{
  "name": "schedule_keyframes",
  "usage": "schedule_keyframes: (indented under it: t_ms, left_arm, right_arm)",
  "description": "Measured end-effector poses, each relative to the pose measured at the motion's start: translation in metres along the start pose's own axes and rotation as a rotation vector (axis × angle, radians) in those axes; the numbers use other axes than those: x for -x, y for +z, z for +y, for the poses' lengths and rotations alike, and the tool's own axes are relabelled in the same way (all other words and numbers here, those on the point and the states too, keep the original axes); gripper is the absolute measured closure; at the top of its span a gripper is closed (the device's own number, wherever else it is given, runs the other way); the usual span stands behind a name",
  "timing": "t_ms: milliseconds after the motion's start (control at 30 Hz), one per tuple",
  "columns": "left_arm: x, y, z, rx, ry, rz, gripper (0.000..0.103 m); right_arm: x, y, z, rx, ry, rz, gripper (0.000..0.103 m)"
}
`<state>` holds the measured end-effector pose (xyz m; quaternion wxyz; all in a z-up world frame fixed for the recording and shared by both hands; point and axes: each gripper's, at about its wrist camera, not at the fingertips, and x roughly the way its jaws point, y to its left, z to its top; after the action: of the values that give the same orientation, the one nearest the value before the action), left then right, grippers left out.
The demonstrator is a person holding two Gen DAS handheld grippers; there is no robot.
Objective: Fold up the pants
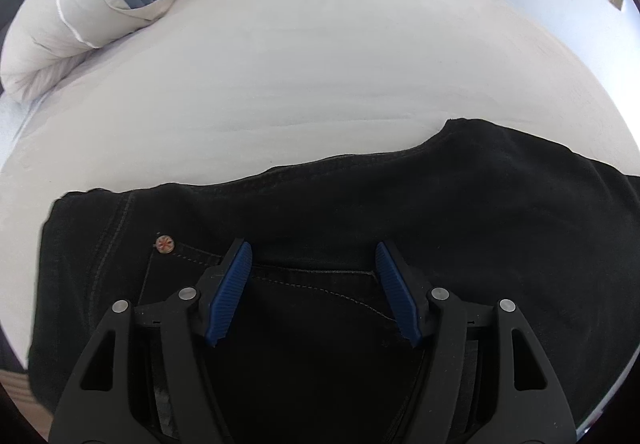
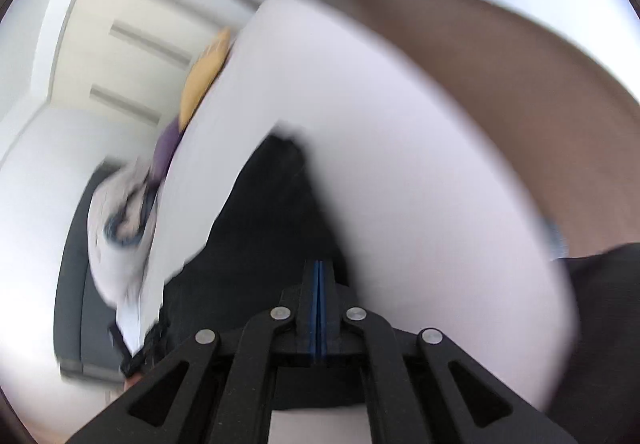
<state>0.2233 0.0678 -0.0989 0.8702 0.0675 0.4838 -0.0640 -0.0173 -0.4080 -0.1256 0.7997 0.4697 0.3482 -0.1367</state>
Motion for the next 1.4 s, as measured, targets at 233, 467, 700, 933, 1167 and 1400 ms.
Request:
schedule_keyframes:
  t_ms: [233,467,700,933,1167,1400]
  left_arm:
    - [0.062,-0.003,-0.086,-0.072,-0.147,-0.088,0.040]
    - [0.068,-0.037,-0.184,-0.198,-0.273,-0.042,0.040]
    - [0.044,-0.055,-0.200,-0.180,-0.292,0.027,0.040]
    - [0.038,-0.047,-0.190,-0.177,-0.310,0.068,0.040]
    - [0.037,-0.040,-0.189,-0.164,-0.312,0.068,0.040]
    - [0.037,-0.039,-0.187,-0.149,-0.318,0.071,0.040]
  right_arm:
    - [0.045,-0.031,0.015,-0.056,0.094,-0.038,0.032]
    - [0.010,-0.068,-0.012,-0.279,0.104,0.032,0.035]
    - [0.014,-0.071,-0.033,-0.416,0.201,0.014,0.032]
    - [-0.002,-0.060,-0.019,-0.418,0.255,-0.023,0.032]
    - [-0.020,-0.055,-0.018,-0.425,0.251,-0.011,0.083]
    - [-0.015,-0.048,0.004,-0.298,0.159,-0.034,0.093]
